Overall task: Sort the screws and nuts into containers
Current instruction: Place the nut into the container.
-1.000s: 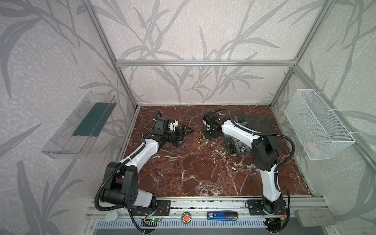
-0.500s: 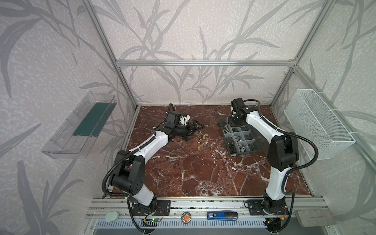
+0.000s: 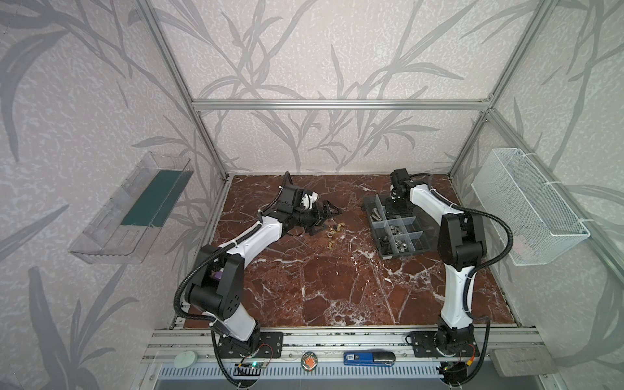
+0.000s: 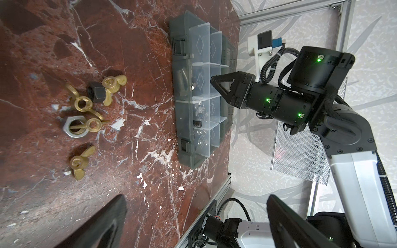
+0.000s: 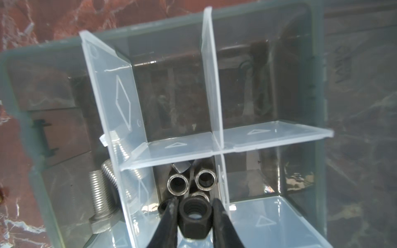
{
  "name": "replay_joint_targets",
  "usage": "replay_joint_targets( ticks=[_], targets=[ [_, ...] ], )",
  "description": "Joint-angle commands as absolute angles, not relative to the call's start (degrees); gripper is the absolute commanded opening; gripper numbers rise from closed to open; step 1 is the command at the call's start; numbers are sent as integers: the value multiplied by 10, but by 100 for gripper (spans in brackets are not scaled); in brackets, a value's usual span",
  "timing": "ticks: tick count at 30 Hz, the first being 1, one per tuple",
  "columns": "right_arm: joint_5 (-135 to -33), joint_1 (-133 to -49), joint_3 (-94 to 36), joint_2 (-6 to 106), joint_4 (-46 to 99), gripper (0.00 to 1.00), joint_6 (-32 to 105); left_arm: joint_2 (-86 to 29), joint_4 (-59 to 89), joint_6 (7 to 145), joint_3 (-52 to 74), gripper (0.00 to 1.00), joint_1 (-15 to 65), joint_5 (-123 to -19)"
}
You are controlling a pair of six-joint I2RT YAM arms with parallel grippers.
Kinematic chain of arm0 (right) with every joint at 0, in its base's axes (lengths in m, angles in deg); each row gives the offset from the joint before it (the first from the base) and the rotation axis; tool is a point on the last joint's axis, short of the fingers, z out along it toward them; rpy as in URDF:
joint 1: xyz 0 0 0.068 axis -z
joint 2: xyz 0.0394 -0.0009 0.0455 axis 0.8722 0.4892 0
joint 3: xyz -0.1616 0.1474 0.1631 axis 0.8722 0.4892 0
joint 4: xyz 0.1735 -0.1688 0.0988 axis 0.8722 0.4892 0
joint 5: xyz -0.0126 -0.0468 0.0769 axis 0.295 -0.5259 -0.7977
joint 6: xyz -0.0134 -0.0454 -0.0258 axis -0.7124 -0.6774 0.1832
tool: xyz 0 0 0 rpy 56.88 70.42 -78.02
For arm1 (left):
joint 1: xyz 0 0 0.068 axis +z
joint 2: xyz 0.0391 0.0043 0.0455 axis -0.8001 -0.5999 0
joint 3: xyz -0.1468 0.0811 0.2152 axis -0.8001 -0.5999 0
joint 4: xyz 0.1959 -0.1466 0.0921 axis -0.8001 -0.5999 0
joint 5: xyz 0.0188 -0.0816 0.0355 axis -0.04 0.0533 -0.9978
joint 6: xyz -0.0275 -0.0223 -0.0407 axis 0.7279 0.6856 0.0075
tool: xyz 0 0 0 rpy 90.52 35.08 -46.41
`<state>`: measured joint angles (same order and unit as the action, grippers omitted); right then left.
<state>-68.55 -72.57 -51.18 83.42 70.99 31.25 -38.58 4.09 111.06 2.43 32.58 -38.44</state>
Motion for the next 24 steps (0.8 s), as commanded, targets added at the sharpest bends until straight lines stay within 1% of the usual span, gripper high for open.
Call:
replay_joint_targets(
  ticks=[1, 4, 10, 15, 19, 22, 24],
  targets=[
    [-695, -725, -537, 840, 720, 26, 307, -393, 33, 1111, 44, 99, 325, -385],
    [-695, -725, -543, 845, 725, 28, 307, -393, 33, 1111, 43, 99, 325, -385],
    [-697, -725, -545, 840, 728, 36, 306, -389, 25, 1106, 41, 100, 325, -384],
    [-706, -725, -544, 823, 735, 37, 304, -384, 23, 1105, 38, 100, 326, -384],
    [-715, -730, -535, 787, 735, 39, 304, -378, 18, 1100, 36, 100, 329, -386],
    [-706, -740, -523, 755, 733, 43, 302, -371, 13, 1097, 34, 100, 337, -388],
    [-703, -751, -516, 735, 733, 50, 298, -365, 13, 1096, 28, 100, 344, -388]
  ],
)
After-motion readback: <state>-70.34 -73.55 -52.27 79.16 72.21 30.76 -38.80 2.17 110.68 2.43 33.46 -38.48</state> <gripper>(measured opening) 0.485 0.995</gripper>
